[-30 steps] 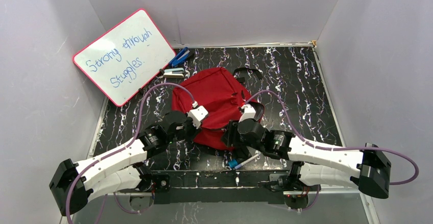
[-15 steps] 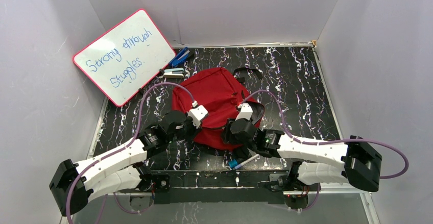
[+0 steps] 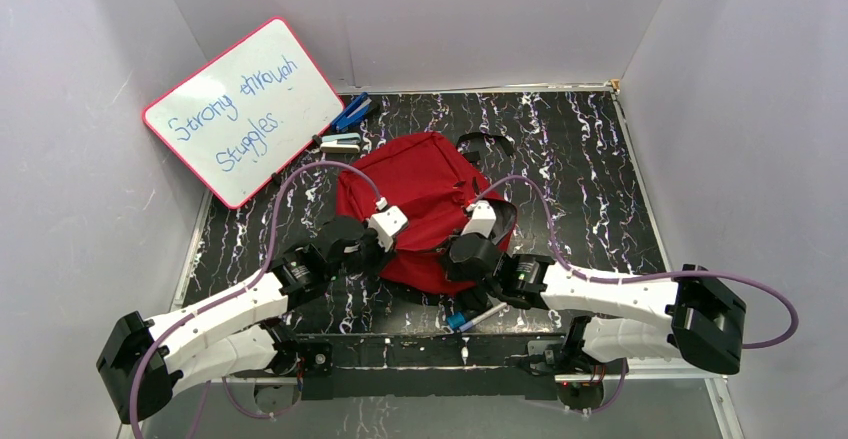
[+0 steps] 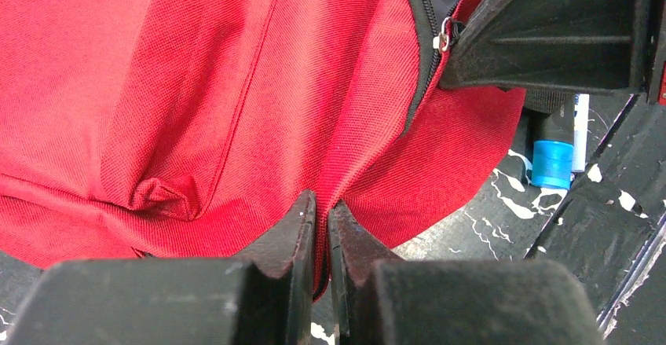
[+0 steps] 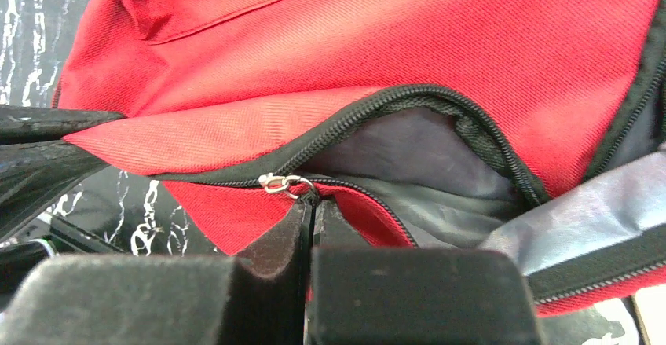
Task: Pack the student bag
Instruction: Zip the student bag at the center of the board.
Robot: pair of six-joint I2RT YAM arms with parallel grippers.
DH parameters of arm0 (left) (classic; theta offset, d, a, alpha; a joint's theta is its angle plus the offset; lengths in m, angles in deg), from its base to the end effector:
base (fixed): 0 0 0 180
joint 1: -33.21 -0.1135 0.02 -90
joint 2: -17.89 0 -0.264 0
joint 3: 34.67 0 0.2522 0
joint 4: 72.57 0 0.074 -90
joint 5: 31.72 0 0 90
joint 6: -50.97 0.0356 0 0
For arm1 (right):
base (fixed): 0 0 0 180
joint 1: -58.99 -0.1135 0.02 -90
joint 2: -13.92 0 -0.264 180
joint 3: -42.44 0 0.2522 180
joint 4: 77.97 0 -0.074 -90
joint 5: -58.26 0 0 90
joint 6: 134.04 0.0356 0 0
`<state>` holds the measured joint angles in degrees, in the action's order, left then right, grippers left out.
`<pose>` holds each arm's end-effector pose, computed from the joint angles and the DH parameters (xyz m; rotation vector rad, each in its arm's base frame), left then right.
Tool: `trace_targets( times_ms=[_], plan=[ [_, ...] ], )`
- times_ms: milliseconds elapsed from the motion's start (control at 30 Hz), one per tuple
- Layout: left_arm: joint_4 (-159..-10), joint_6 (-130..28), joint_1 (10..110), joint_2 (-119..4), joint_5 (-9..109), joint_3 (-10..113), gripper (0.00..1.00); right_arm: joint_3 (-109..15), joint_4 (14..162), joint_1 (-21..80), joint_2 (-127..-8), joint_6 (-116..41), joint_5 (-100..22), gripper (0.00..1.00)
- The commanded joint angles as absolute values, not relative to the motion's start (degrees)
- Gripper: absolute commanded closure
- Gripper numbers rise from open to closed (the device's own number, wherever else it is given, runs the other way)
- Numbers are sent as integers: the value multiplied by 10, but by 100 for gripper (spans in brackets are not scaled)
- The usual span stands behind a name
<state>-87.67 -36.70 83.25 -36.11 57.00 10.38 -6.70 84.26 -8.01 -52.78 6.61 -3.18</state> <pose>0.1369 -0.1646 0.2432 0.9108 1.8188 -0.5545 0.1102 0.2160 0.2190 -0.0258 2.1784 0.6707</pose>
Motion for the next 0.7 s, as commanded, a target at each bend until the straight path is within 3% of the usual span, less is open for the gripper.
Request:
trace_targets(
  times_ms=[0, 233, 433, 667],
  plan=[
    [-868, -372, 831, -347, 584, 110, 100, -96, 768, -82, -503, 77, 34, 100],
    [-913, -374, 831, -338, 662, 116, 100, -177, 568, -29, -499, 45, -5, 100],
    [-937, -385, 831, -321, 723, 115, 100, -191, 518, 78, -503, -32, -109, 100],
    [-958, -402, 828, -289, 837, 116, 100, -255, 443, 137, -552, -88, -91, 100]
  ],
)
